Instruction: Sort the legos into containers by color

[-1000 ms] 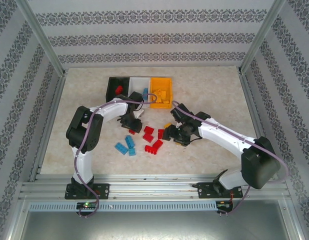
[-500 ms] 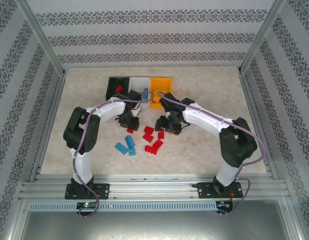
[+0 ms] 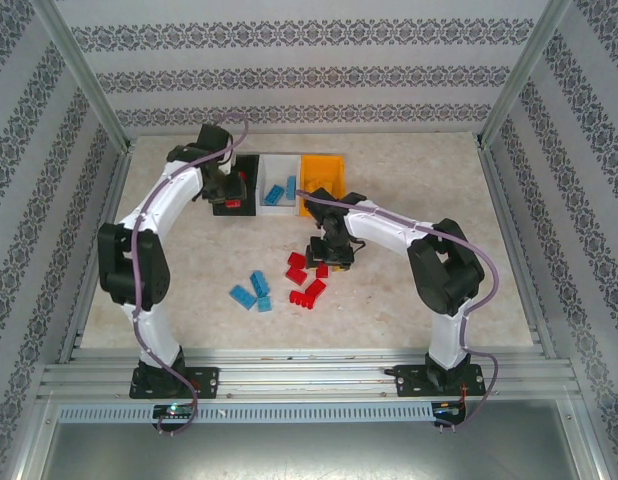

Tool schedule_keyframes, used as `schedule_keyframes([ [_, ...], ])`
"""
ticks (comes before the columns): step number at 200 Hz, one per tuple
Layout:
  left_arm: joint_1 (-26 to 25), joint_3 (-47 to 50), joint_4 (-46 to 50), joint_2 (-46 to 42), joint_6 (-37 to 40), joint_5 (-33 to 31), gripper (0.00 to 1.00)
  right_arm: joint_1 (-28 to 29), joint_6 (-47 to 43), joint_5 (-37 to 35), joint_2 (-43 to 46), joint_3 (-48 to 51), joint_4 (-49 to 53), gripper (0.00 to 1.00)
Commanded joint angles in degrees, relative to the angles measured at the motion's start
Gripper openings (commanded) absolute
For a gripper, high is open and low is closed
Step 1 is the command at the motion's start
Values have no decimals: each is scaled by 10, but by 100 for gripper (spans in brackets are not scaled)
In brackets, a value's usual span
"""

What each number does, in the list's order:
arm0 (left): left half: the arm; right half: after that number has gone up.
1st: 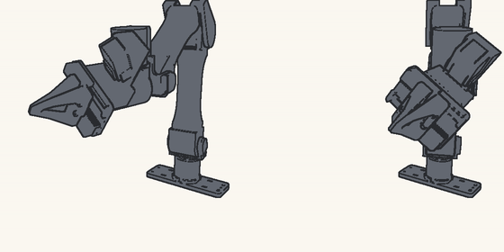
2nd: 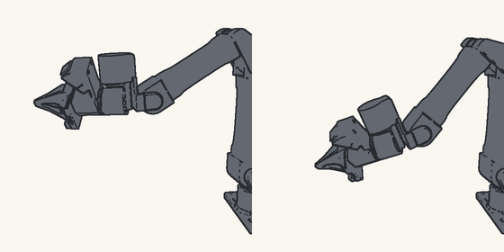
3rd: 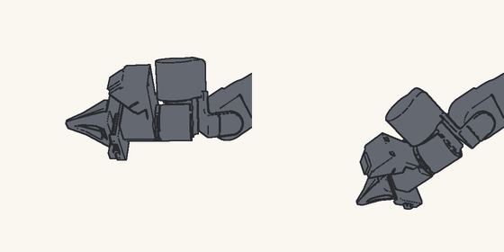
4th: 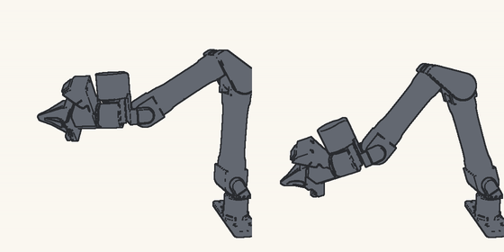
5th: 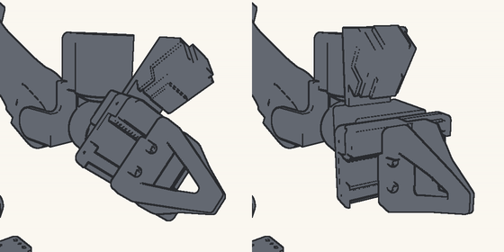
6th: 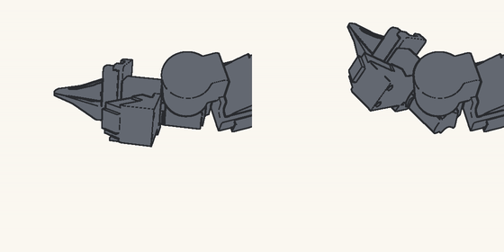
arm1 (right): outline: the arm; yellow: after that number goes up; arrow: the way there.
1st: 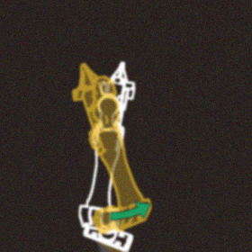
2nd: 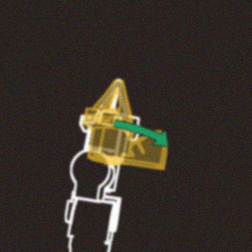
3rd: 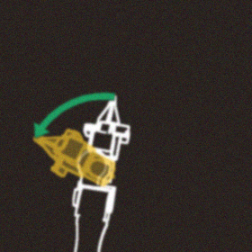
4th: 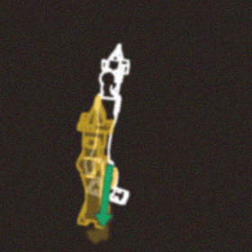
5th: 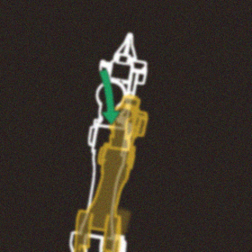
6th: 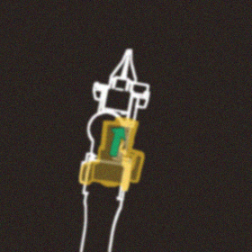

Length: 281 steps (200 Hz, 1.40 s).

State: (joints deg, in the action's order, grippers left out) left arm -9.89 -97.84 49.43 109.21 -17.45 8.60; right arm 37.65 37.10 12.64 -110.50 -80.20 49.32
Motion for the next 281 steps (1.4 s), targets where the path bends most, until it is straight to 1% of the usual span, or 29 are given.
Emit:
schedule_keyframes([
  [1, 5, -55, 31, 63, -4, -34, 26, 7, -9, -15, -14, -15, 18, 56],
  [39, 7, -178, 73, 163, 21, -78, 26, 8, -6, -20, -21, -15, 16, 54],
  [58, 12, -226, 89, 201, 25, -86, 27, 7, -7, -20, -26, -17, 19, 52],
  [83, 16, -264, 97, 233, 27, -83, 29, 5, -8, -23, -27, -20, 23, 47],
  [110, 20, -277, 95, 249, 24, -77, 30, 2, -9, -24, -27, -21, 25, 43],
  [147, 21, -280, 93, 256, 19, -63, 42, 4, -5, -25, -25, -25, 29, 39],
  [162, 21, -280, 94, 254, 14, -55, 50, 3, -2, -28, -20, -23, 29, 37],
  [177, 21, -280, 92, 247, 12, -51, 57, 4, 1, -29, -14, -19, 25, 35],
  [196, 21, -278, 93, 233, 12, -46, 62, 4, 4, -30, -7, -14, 22, 34],
  [217, 21, -271, 93, 204, 7, -35, 63, 3, 7, -31, 7, -11, 17, 33],
  [234, 21, -249, 93, 161, 0, -19, 64, 1, 12, -30, 21, -12, 16, 33],
  [254, 21, -182, 80, 86, -2, -2, 65, -4, 20, -25, 46, -16, 7, 33],
  [281, 21, -25, 43, -45, -6, 23, 67, -18, 38, 13, 68, -33, -33, 33],
])
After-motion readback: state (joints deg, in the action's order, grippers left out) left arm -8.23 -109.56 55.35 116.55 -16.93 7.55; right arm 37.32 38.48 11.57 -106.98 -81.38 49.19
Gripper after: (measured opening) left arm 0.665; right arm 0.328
